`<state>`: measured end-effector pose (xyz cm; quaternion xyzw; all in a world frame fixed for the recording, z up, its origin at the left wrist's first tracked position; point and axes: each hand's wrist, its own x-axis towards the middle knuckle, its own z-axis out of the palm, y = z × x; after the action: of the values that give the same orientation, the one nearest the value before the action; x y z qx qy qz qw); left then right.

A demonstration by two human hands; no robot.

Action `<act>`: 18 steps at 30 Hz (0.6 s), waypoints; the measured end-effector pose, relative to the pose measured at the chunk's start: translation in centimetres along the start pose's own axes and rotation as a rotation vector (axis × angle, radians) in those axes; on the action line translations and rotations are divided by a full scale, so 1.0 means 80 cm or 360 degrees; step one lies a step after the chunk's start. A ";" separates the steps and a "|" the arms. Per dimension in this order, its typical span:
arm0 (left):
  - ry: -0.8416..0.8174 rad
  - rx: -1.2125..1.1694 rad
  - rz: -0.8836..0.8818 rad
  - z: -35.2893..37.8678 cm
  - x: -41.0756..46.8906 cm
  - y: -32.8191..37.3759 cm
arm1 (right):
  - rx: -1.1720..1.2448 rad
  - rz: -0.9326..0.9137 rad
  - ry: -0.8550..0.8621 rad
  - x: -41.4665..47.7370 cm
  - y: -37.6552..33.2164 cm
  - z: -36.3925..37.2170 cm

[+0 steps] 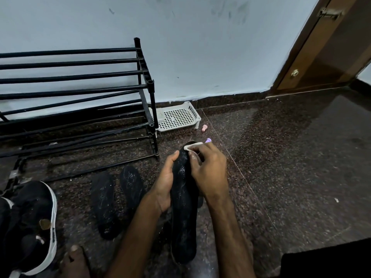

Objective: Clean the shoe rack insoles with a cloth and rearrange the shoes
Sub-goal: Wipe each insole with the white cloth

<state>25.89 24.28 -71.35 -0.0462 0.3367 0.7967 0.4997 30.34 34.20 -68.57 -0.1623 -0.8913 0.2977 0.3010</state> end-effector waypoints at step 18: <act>0.0127 0.0138 0.0060 -0.004 0.001 -0.003 | -0.0119 0.0301 0.0184 0.001 -0.002 0.000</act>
<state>25.95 24.24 -71.71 -0.0500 0.3915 0.7882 0.4723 30.28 34.10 -68.48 -0.2738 -0.8637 0.2814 0.3161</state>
